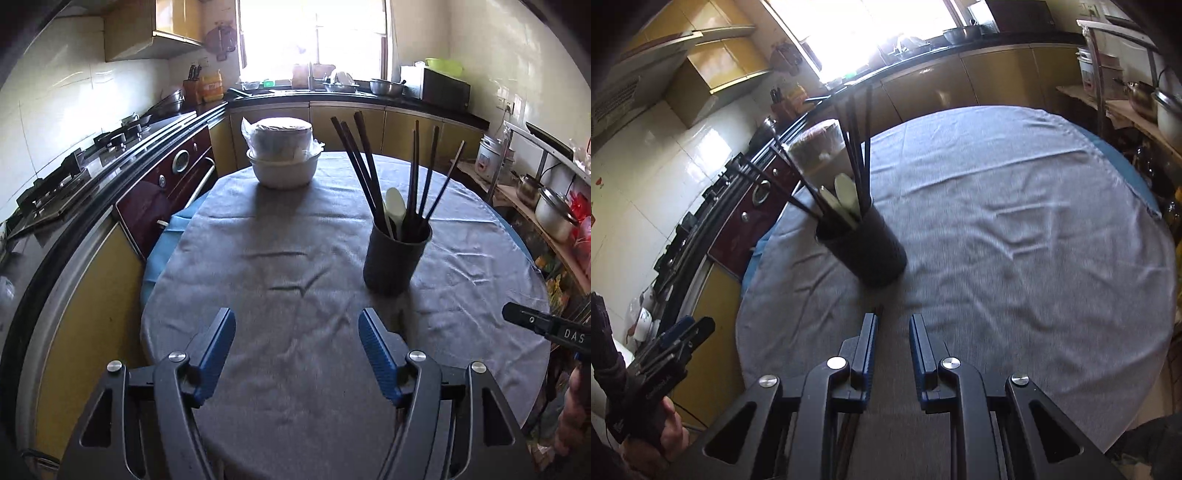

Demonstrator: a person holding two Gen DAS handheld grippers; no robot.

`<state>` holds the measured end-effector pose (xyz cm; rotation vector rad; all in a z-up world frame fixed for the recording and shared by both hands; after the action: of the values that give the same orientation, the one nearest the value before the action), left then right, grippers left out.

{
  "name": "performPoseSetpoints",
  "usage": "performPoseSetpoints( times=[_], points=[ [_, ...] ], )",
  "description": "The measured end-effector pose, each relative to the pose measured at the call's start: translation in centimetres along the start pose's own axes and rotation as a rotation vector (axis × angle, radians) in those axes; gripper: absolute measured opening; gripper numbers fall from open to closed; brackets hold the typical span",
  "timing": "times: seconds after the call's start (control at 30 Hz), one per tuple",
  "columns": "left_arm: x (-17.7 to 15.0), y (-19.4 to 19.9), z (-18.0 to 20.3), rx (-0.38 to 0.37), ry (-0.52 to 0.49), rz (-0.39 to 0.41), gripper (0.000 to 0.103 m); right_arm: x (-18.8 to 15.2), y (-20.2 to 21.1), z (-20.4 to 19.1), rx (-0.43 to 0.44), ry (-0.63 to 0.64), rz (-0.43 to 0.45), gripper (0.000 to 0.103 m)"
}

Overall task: Organize utensils
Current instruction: 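Move both open grippers back over the last chopsticks on the cloth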

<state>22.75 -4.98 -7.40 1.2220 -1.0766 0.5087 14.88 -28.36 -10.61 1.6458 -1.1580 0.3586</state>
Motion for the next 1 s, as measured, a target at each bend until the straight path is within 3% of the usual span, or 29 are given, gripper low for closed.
performPoseSetpoints(
  times=[0.2, 0.53, 0.6, 0.67, 0.73, 1.0],
  points=[
    [-0.7, 0.8, 0.6, 0.002, -0.027, 0.008, 0.070, -1.0, 1.0, -0.8, 0.027, 0.021, -0.018, 0.019],
    [-3.3, -0.2, -0.4, 0.058, -0.041, -0.052, 0.070, -3.5, 0.3, -0.6, 0.015, 0.026, -0.087, 0.020],
    [-3.5, -0.4, -0.6, 0.063, -0.037, -0.055, 0.070, -3.8, 0.0, -0.8, 0.016, 0.033, -0.095, 0.025],
    [-3.6, -0.5, -0.7, 0.069, -0.041, -0.054, 0.070, -3.9, -0.2, -1.1, 0.026, 0.033, -0.095, 0.039],
    [-3.7, -0.6, -0.8, 0.080, -0.047, -0.050, 0.070, -4.0, -0.3, -1.3, 0.021, 0.041, -0.081, 0.046],
    [-4.2, -1.2, -1.6, 0.096, -0.035, -0.064, 0.070, -4.5, -0.9, -2.2, 0.020, 0.071, -0.070, 0.043]
  ],
)
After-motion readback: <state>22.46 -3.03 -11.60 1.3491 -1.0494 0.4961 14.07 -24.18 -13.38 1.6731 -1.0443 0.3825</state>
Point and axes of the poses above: each gripper's, at about its wrist camera, not at the fingertips, and y roughly against the way its jaws point, z to its right, x to its top, the point moved 2 cm from there along -y, roughly the way its jaws point, and after that the axes turned 15 degrees about z, right-handed, at the moved point
